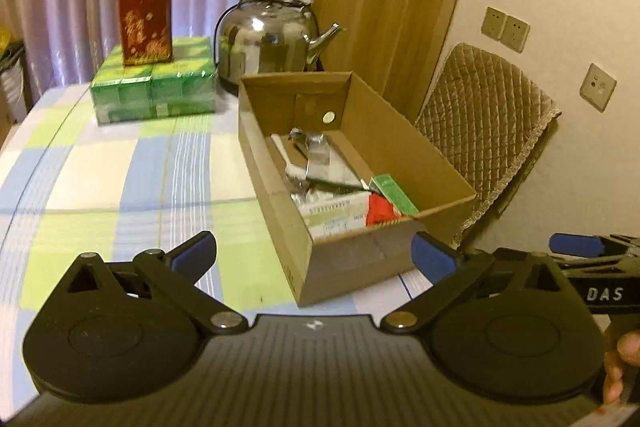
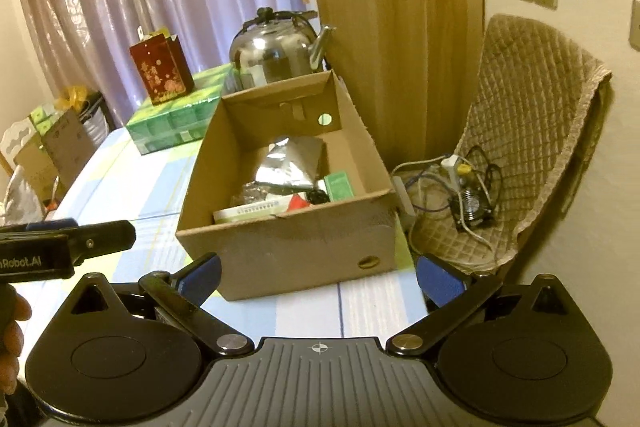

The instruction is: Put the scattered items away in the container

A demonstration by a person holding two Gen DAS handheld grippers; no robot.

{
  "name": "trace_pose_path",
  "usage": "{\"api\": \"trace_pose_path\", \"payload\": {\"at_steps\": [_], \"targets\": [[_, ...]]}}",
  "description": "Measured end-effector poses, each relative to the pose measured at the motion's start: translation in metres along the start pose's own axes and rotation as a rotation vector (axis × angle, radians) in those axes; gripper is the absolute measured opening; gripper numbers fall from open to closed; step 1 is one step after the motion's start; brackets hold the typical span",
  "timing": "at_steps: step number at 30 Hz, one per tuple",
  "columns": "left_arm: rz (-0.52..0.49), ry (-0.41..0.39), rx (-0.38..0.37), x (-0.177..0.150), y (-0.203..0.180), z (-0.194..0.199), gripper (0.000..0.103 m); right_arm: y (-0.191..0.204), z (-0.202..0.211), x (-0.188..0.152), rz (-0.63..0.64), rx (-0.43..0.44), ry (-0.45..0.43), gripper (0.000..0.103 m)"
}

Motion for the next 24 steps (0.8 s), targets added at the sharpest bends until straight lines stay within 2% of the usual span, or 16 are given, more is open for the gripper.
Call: {"api": "trace_pose_path", "payload": {"at_steps": [5,11,24], "targets": [[0.021,0.040,0.020,-0.017,0.003,0.001,0.102,0.002,0.007,-0.011,-0.003,0.005,0.005,0.101],[0.048,0.045,0.061,-0.028,0.007,0.004,0.102,0.012,0.009,-0.019,0.010,0.043,0.009,0.101],[0.086,0.055,0.056,-0.034,0.011,0.002,0.102,0.022,0.004,-0.024,0.014,0.045,0.037,0.101]]}}
Point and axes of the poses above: each gripper's, at about its wrist camera, not at the fingertips, and z roughly against the way its jaws point, y to its left, x to its top, the point moved 9 cm from there along -z, roughly the way its jaws point, and after that the axes turned 15 degrees about y, right-handed, at the moved point
